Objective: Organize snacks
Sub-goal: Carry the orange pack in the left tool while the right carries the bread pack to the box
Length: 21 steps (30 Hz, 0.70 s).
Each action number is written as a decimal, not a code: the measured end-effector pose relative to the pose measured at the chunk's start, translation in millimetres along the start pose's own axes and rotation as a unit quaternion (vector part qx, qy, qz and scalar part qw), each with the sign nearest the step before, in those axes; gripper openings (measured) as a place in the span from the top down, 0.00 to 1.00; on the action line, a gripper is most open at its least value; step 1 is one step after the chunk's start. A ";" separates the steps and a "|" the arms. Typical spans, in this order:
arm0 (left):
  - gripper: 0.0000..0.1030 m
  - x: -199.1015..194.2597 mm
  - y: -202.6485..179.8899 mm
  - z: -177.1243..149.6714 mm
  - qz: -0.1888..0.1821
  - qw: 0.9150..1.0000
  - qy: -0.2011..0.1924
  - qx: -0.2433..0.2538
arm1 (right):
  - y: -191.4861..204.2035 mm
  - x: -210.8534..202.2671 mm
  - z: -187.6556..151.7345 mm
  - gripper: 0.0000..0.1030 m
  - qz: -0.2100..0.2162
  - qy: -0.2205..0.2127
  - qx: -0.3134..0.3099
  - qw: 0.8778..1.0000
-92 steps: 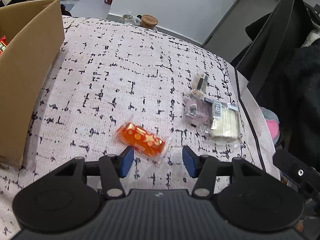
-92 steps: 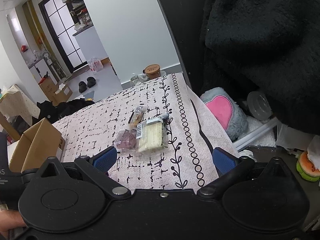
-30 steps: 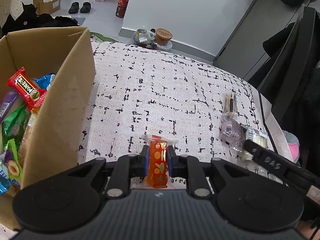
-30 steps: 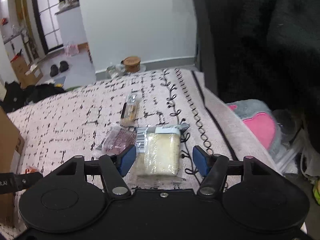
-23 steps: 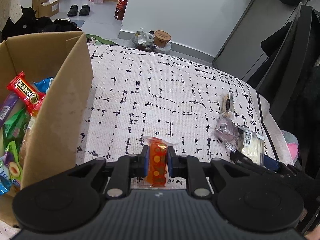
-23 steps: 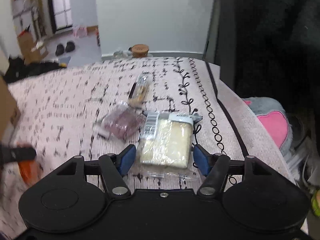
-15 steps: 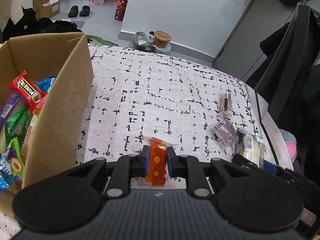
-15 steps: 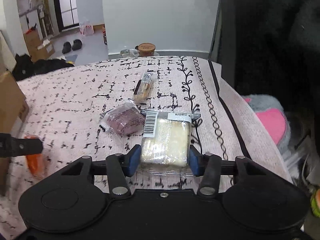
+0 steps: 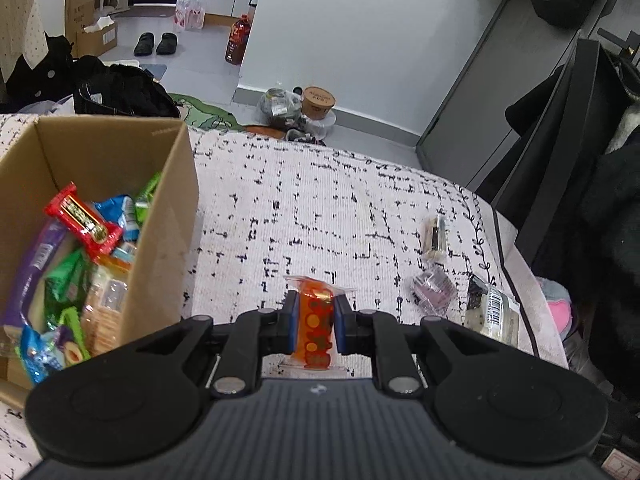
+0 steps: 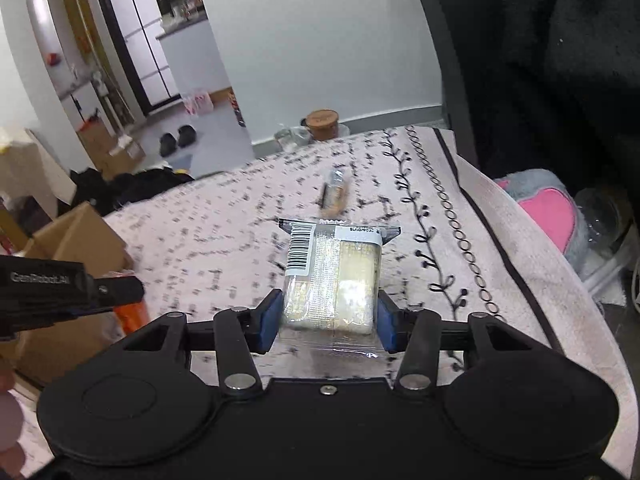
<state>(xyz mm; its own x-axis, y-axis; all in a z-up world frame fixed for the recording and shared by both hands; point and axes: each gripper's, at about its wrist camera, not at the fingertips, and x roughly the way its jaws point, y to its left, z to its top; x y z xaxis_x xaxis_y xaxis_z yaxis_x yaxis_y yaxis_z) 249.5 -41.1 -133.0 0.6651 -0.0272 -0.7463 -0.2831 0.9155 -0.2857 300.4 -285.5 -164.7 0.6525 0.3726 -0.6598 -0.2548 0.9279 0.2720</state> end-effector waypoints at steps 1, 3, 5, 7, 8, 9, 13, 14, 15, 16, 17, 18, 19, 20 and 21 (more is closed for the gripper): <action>0.84 -2.0 0.5 1.2 -0.001 1.000 -0.001 0.000 | 1.9 -1.2 1.5 0.55 0.003 -0.002 0.000 1.000; 0.84 -6.0 0.8 3.4 -0.002 1.000 -0.004 0.001 | 7.2 -4.9 4.7 0.55 0.011 -0.007 -0.001 1.000; 0.84 -10.8 1.6 5.4 -0.004 1.000 -0.008 0.003 | 11.9 -7.9 8.9 0.55 0.022 -0.011 0.002 1.000; 0.84 -15.4 3.1 8.1 -0.005 1.000 -0.012 0.004 | 17.9 -9.6 11.8 0.55 0.031 -0.016 0.001 0.999; 0.84 -17.5 4.2 9.7 -0.006 1.000 -0.014 0.003 | 21.6 -10.3 13.4 0.55 0.036 -0.018 0.000 0.999; 0.84 -20.3 5.6 11.7 -0.006 1.000 -0.016 0.003 | 25.0 -10.8 14.8 0.55 0.039 -0.019 -0.001 0.999; 0.84 -31.3 12.4 19.1 -0.008 1.000 -0.026 0.000 | 41.3 -10.6 21.2 0.55 0.056 -0.024 -0.010 0.998; 0.84 -34.6 14.8 21.4 -0.008 1.000 -0.029 0.000 | 45.2 -10.5 23.1 0.55 0.060 -0.025 -0.012 0.998; 0.84 -37.9 17.4 23.7 -0.007 0.999 -0.033 -0.001 | 50.2 -10.5 25.1 0.55 0.065 -0.026 -0.015 0.997; 0.84 -40.9 20.0 25.5 -0.007 0.999 -0.035 -0.001 | 53.9 -10.1 26.9 0.55 0.069 -0.028 -0.017 0.997; 0.84 -44.2 23.8 28.1 -0.006 0.999 -0.038 -0.003 | 58.8 -9.9 28.4 0.55 0.074 -0.029 -0.020 0.997; 0.84 -47.6 28.1 30.5 -0.003 0.999 -0.040 -0.004 | 62.9 -9.5 30.3 0.55 0.077 -0.031 -0.023 0.996; 0.84 -50.6 31.8 32.7 -0.001 0.999 -0.042 -0.005 | 66.0 -9.1 31.6 0.55 0.080 -0.033 -0.026 0.996; 0.84 -54.0 36.2 35.6 0.001 0.999 -0.044 -0.006 | 70.3 -8.0 33.6 0.55 0.084 -0.034 -0.028 0.996; 0.84 -57.0 39.7 38.0 0.005 0.999 -0.047 -0.005 | 72.3 -7.8 33.8 0.55 0.087 -0.035 -0.029 0.995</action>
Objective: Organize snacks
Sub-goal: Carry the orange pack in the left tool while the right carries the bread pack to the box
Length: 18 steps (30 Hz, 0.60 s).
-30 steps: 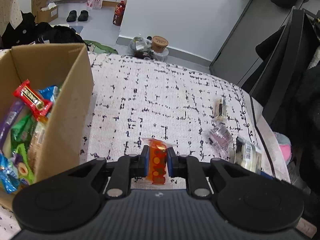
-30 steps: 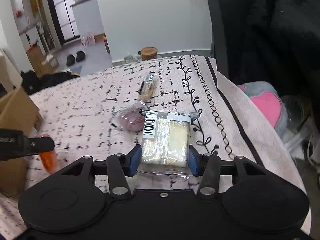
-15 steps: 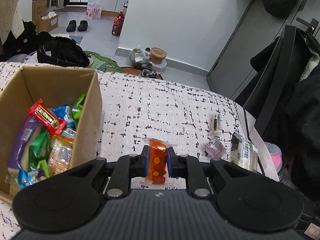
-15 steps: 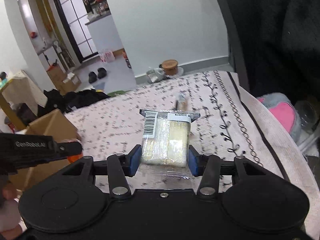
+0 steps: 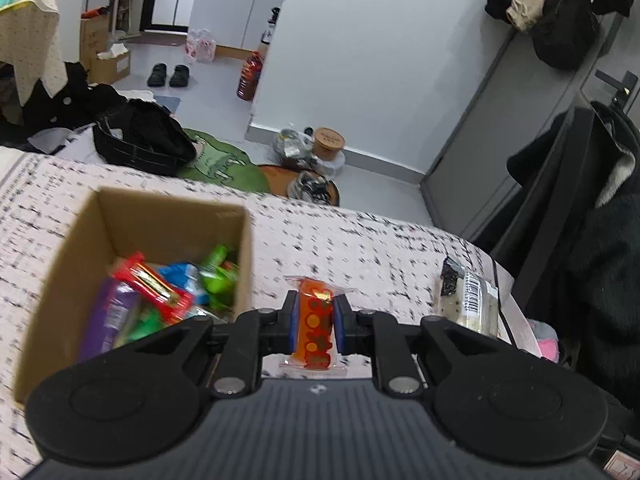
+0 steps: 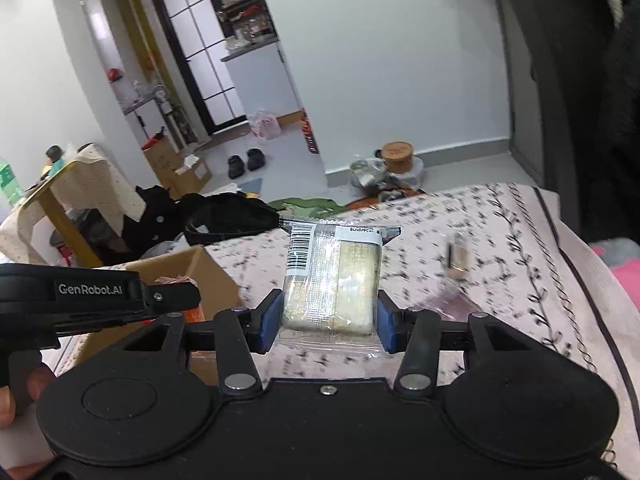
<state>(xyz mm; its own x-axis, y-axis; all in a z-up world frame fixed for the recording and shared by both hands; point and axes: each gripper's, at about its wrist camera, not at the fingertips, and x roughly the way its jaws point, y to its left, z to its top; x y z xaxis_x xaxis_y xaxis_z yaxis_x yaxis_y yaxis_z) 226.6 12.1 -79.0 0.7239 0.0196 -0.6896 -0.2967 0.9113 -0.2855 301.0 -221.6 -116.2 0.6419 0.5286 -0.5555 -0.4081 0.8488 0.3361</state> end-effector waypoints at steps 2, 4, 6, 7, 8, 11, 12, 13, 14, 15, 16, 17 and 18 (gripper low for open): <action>0.84 -5.2 7.7 5.4 0.008 1.000 -0.007 0.002 | 6.5 3.2 2.7 0.55 0.008 -0.001 -0.004 1.000; 0.84 -9.5 15.1 10.6 0.016 1.000 -0.012 0.003 | 13.6 5.9 4.3 0.55 0.016 -0.002 -0.010 1.000; 0.84 -13.3 22.6 14.5 0.022 1.000 -0.016 0.000 | 21.4 7.6 5.1 0.55 0.025 -0.002 -0.017 1.000; 0.84 -15.1 26.5 15.9 0.026 1.000 -0.018 -0.001 | 24.4 8.7 5.6 0.55 0.029 -0.001 -0.020 0.999; 0.84 -16.5 29.7 17.2 0.028 0.999 -0.019 -0.002 | 27.4 8.9 5.7 0.55 0.033 -0.001 -0.024 0.999; 0.84 -19.5 39.1 19.9 0.037 0.999 -0.021 -0.006 | 37.5 11.1 5.2 0.55 0.043 0.002 -0.036 0.998; 0.84 -20.2 42.5 20.5 0.040 0.999 -0.022 -0.007 | 40.9 11.9 4.8 0.55 0.048 0.004 -0.039 0.998; 0.84 -20.9 45.1 21.0 0.043 0.999 -0.022 -0.008 | 43.3 12.6 5.4 0.55 0.051 0.005 -0.042 0.998; 0.84 -21.7 48.4 21.3 0.046 0.999 -0.022 -0.009 | 46.3 12.5 4.9 0.55 0.054 0.006 -0.045 0.998; 0.84 -22.7 51.7 20.8 0.049 0.999 -0.022 -0.010 | 49.3 12.9 4.7 0.55 0.056 0.008 -0.048 0.997; 0.84 -24.5 55.6 21.4 0.051 0.998 -0.021 -0.012 | 53.5 14.0 4.1 0.55 0.059 0.009 -0.051 0.997; 0.84 -25.2 57.8 21.1 0.054 0.998 -0.021 -0.014 | 56.2 14.2 3.8 0.55 0.062 0.009 -0.054 0.997; 0.84 -25.6 60.9 21.2 0.057 0.998 -0.020 -0.017 | 58.3 14.4 3.6 0.55 0.064 0.010 -0.056 0.996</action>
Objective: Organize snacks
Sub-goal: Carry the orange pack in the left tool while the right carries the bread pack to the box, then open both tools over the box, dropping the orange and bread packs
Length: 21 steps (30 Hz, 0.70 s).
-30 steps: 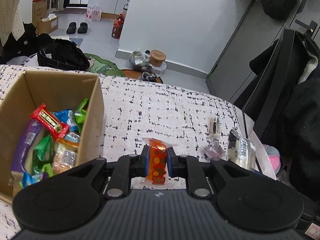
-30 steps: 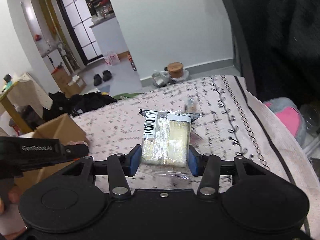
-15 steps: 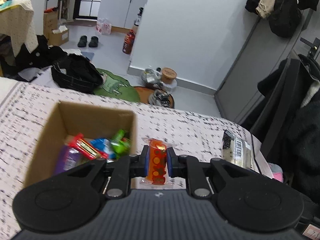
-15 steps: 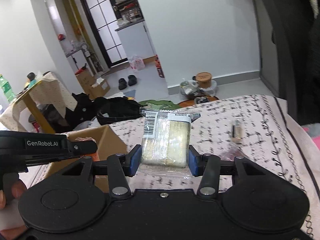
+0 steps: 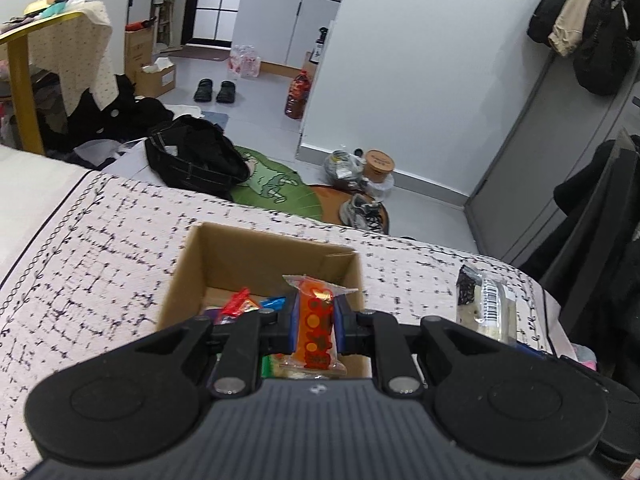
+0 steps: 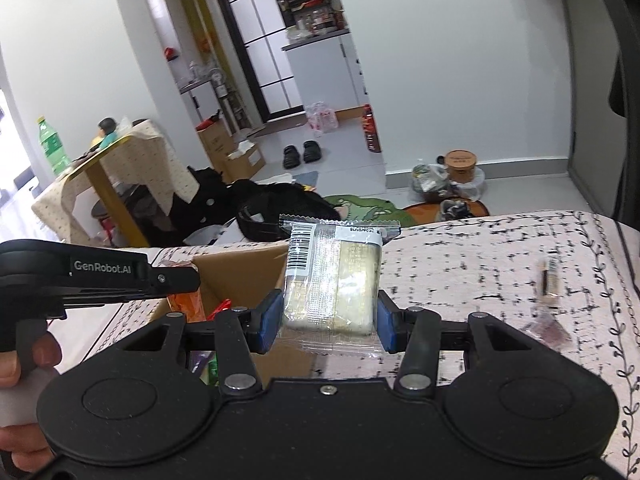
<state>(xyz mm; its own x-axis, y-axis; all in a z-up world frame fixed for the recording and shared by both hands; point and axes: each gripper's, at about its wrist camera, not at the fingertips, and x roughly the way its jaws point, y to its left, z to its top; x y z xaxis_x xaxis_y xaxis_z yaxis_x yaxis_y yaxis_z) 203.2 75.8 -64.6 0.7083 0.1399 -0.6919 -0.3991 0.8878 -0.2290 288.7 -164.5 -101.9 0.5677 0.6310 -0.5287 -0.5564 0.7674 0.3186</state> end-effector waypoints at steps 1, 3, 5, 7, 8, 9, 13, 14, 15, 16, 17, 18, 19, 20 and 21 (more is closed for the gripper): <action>0.84 0.1 2.0 -0.2 0.003 1.000 0.000 -0.002 | 2.7 0.4 0.2 0.55 0.001 0.001 -0.002 1.000; 0.84 0.3 4.5 -1.6 0.007 1.000 0.002 -0.005 | 6.3 1.8 2.0 0.55 0.003 0.002 -0.009 1.000; 0.84 2.2 9.7 -2.2 0.009 1.000 0.006 -0.009 | 10.0 2.9 3.9 0.55 0.004 0.003 -0.013 1.000; 0.83 4.6 15.7 -2.2 0.014 1.000 0.012 -0.017 | 13.7 4.4 6.2 0.55 0.007 0.003 -0.017 1.000; 0.80 5.3 17.8 -2.3 0.017 1.000 0.014 -0.021 | 15.7 4.6 6.7 0.55 0.009 0.003 -0.018 1.000; 0.80 5.8 20.3 -1.9 0.018 0.999 0.015 -0.025 | 17.8 5.6 7.2 0.55 0.011 0.004 -0.021 1.000; 0.70 2.8 25.8 -0.8 0.023 0.999 0.013 -0.032 | 24.6 10.7 6.7 0.55 0.017 0.009 -0.025 0.999; 0.65 1.4 27.3 -1.0 0.026 0.999 0.011 -0.033 | 25.8 11.8 6.2 0.54 0.018 0.011 -0.026 0.999; 0.61 -0.7 28.3 -1.1 0.028 0.999 0.007 -0.034 | 27.2 13.1 5.7 0.55 0.020 0.012 -0.027 0.999; 0.59 -2.8 29.5 -1.2 0.030 0.999 0.005 -0.035 | 28.6 14.2 5.6 0.55 0.023 0.014 -0.028 0.999; 0.53 -4.7 30.7 -1.3 0.032 0.999 0.002 -0.035 | 30.4 15.8 6.0 0.55 0.026 0.016 -0.028 0.999; 0.47 -5.5 31.6 -1.0 0.033 0.999 0.000 -0.035 | 34.1 18.0 6.4 0.55 0.028 0.018 -0.031 0.999; 0.44 -7.3 32.7 -1.2 0.035 0.999 -0.002 -0.036 | 36.6 19.4 6.4 0.55 0.030 0.019 -0.033 0.999; 0.40 -7.9 33.5 -0.8 0.037 0.999 -0.004 -0.036 | 39.2 21.1 6.4 0.54 0.032 0.020 -0.036 0.999; 0.36 -8.7 34.2 -0.4 0.038 0.999 -0.005 -0.036 | 42.1 22.7 6.5 0.54 0.035 0.021 -0.038 0.998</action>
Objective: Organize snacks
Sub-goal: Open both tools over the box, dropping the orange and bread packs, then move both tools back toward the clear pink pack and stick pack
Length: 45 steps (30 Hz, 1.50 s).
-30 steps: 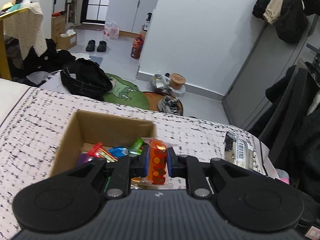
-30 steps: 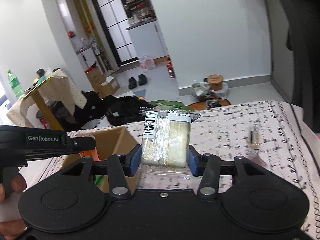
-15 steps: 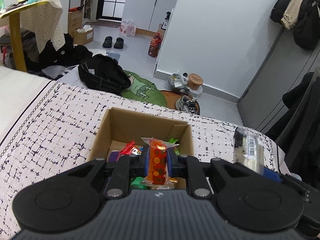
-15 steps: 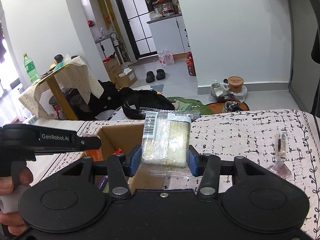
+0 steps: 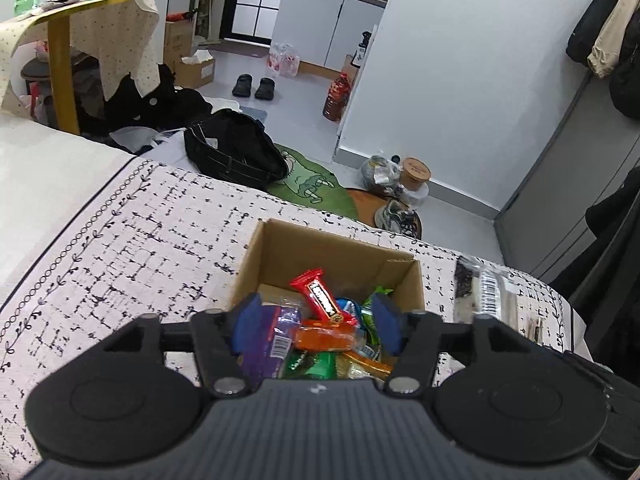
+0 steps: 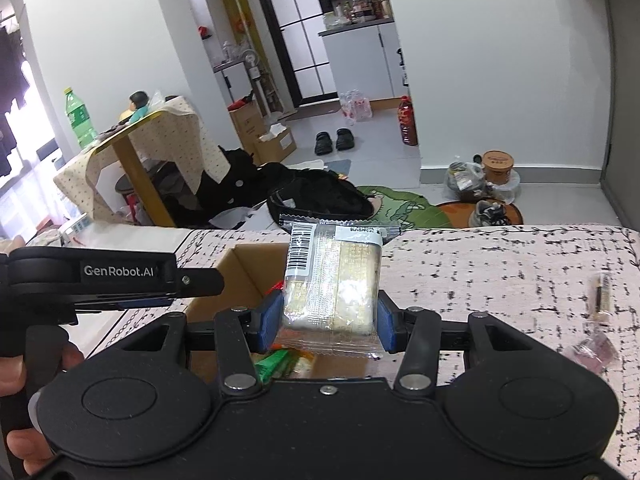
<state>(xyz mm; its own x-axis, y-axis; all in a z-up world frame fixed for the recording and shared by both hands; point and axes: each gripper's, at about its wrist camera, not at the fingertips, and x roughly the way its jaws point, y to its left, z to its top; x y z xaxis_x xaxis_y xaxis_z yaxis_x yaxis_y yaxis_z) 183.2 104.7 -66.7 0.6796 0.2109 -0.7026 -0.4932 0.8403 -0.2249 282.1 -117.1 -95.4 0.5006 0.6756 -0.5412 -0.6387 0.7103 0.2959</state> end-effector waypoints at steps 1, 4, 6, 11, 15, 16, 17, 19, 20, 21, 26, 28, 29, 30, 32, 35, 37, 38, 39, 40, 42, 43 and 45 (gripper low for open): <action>0.35 -0.9 1.3 -0.1 0.002 1.000 -0.002 -0.001 | 1.5 1.8 0.6 0.54 0.002 0.001 -0.001 1.000; 0.32 -1.0 5.4 -0.2 0.007 1.000 0.000 -0.006 | 7.0 6.7 1.5 0.53 0.017 0.000 -0.004 1.000; 0.30 0.1 8.0 -0.6 0.009 1.000 0.003 -0.010 | 7.8 9.0 1.2 0.45 0.023 -0.004 -0.003 1.000; 0.26 5.0 9.9 -3.7 0.010 1.000 0.016 -0.017 | -13.0 -2.6 -1.3 0.25 -0.010 -0.013 0.021 1.000; 0.24 9.5 6.5 -9.3 0.010 0.999 0.026 -0.019 | -33.6 -14.3 -5.6 0.17 -0.047 -0.018 0.042 0.998; 0.24 10.4 4.8 -10.7 0.007 0.999 0.029 -0.019 | -36.8 -16.7 -7.2 0.14 -0.055 -0.019 0.043 0.997; 0.24 10.8 3.4 -11.8 0.004 0.999 0.032 -0.019 | -39.4 -17.8 -9.3 0.12 -0.061 -0.020 0.044 0.997; 0.24 12.2 -0.6 -15.0 -0.001 0.999 0.034 -0.016 | -45.1 -21.0 -13.5 0.09 -0.069 -0.019 0.051 0.996; 0.24 12.4 -3.2 -16.7 -0.003 0.999 0.034 -0.012 | -47.0 -21.8 -15.2 0.08 -0.070 -0.018 0.054 0.996; 0.23 12.6 -5.8 -18.3 -0.004 0.999 0.034 -0.009 | -49.0 -22.8 -17.2 0.08 -0.073 -0.017 0.057 0.996; 0.03 11.5 -16.5 -24.4 -0.018 1.000 0.022 -0.013 | -58.4 -31.5 -23.5 0.02 -0.081 -0.017 0.066 0.994; 0.00 10.9 -22.4 -26.3 -0.017 1.000 0.014 -0.009 | -64.7 -37.9 -24.5 0.00 -0.085 -0.019 0.069 0.994; 0.00 11.1 -25.8 -27.1 -0.019 1.000 0.014 -0.007 | -67.5 -40.6 -25.5 0.00 -0.088 -0.020 0.070 0.993; 0.00 11.6 -29.2 -27.7 -0.022 1.000 0.015 -0.006 | -71.6 -43.8 -26.9 0.00 -0.091 -0.020 0.073 0.993; 0.00 12.6 -36.8 -29.3 -0.030 0.999 0.017 -0.003 | -79.8 -48.7 -30.0 0.00 -0.097 -0.021 0.080 0.992; 0.00 12.3 -48.1 -31.8 -0.044 0.999 0.016 0.005 | -91.2 -55.6 -35.5 0.00 -0.110 -0.025 0.090 0.990; 0.00 11.9 -55.6 -33.8 -0.054 0.998 0.015 0.009 | -98.5 -60.3 -38.7 0.00 -0.116 -0.028 0.097 0.988; 0.00 13.0 -59.1 -34.8 -0.057 0.998 0.016 0.011 | -101.8 -62.5 -40.1 0.00 -0.118 -0.030 0.101 0.987; 0.00 13.7 -63.0 -35.6 -0.060 0.998 0.018 0.013 | -106.2 -64.9 -42.1 0.00 -0.120 -0.031 0.105 0.987; 0.00 14.0 -67.1 -36.5 -0.065 0.998 0.019 0.016 | -109.4 -66.7 -43.3 0.00 -0.121 -0.031 0.108 0.986; 0.00 14.6 -74.1 -38.3 -0.072 0.997 0.018 0.020 | -115.9 -69.9 -45.1 0.00 -0.123 -0.029 0.111 0.986; 0.00 15.4 -77.9 -39.3 -0.077 0.997 0.019 0.021 | -118.5 -71.2 -45.8 0.00 -0.125 -0.028 0.111 0.986; 0.00 18.4 -83.2 -41.1 -0.084 0.996 0.028 0.021 | -123.5 -74.0 -46.9 0.00 -0.130 -0.027 0.112 0.985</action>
<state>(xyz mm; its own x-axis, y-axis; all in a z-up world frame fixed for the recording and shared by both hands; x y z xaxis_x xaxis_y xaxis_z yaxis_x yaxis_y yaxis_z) 214.4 18.1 -88.6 0.7190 0.0379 -0.6940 -0.3513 0.8814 -0.3158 296.6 -264.1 -128.7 0.6649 0.4705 -0.5801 -0.3428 0.8822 0.3227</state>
